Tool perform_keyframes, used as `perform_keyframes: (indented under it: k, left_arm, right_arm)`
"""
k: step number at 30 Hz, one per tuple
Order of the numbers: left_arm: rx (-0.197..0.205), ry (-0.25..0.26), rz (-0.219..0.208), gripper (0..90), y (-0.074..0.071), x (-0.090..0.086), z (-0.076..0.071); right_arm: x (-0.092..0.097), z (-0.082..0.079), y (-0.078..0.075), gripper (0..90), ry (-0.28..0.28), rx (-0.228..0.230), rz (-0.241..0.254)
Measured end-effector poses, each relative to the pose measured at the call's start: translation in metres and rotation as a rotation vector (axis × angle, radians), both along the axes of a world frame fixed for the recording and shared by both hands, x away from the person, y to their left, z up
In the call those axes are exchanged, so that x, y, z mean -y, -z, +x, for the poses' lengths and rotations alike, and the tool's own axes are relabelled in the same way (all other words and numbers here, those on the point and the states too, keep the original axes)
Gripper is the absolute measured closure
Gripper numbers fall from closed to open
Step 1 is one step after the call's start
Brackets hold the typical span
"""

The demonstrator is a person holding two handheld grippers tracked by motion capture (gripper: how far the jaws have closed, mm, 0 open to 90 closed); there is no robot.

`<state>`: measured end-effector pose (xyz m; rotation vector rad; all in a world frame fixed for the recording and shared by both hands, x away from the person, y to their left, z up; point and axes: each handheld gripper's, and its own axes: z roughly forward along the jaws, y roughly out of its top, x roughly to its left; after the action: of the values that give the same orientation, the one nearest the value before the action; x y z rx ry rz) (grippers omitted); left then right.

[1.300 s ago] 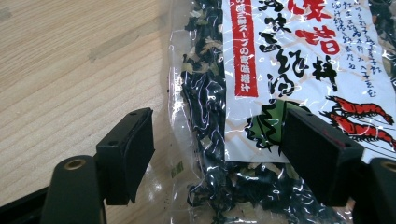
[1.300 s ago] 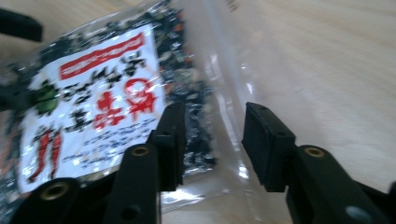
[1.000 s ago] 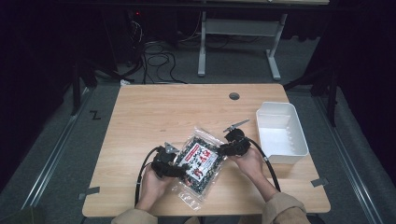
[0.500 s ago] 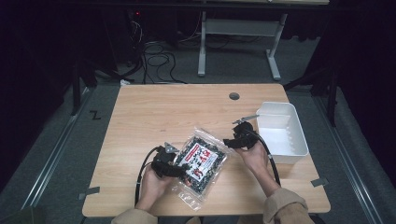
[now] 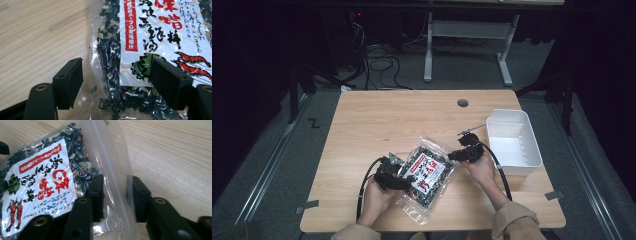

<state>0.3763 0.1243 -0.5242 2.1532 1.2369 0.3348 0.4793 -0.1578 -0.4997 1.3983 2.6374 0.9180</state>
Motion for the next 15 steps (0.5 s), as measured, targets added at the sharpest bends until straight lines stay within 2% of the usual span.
perform_keyframes:
  k: [1,2,3,4,6,8,10,11,15]
  left_arm:
    - [-0.001,-0.001,0.000,27.3,0.000,0.000,0.000]
    - [-0.002,0.000,0.001,27.3,0.000,0.000,0.000]
    - [-0.003,0.000,0.001,27.3,0.000,0.000,0.000]
    - [-0.003,0.000,0.001,27.3,0.000,0.000,0.000]
    - [0.001,-0.003,0.004,27.4,0.000,0.001,0.000]
    - [0.005,-0.002,0.007,27.6,0.000,0.001,-0.001]
    - [0.004,-0.002,0.005,27.6,0.000,0.001,-0.001]
    - [0.002,-0.002,0.003,27.6,0.000,0.001,0.000]
    - [0.004,0.000,0.005,27.6,0.000,0.001,0.000]
  right_arm:
    - [0.000,0.000,0.000,73.0,0.000,0.000,0.000]
    - [0.002,0.000,-0.002,78.6,-0.009,-0.005,0.032]
    - [0.003,-0.001,-0.003,80.9,-0.019,-0.002,0.040]
    - [0.003,-0.001,-0.003,80.9,-0.019,-0.002,0.040]
    - [-0.001,-0.004,-0.005,84.5,-0.036,0.035,0.015]
    - [-0.001,-0.005,-0.004,83.9,-0.034,0.035,0.016]
    - [0.000,-0.004,-0.002,81.0,-0.029,0.026,0.030]
    - [0.002,-0.001,0.002,76.6,-0.021,-0.022,0.055]
    - [-0.002,0.001,0.006,64.7,-0.025,-0.057,0.055]
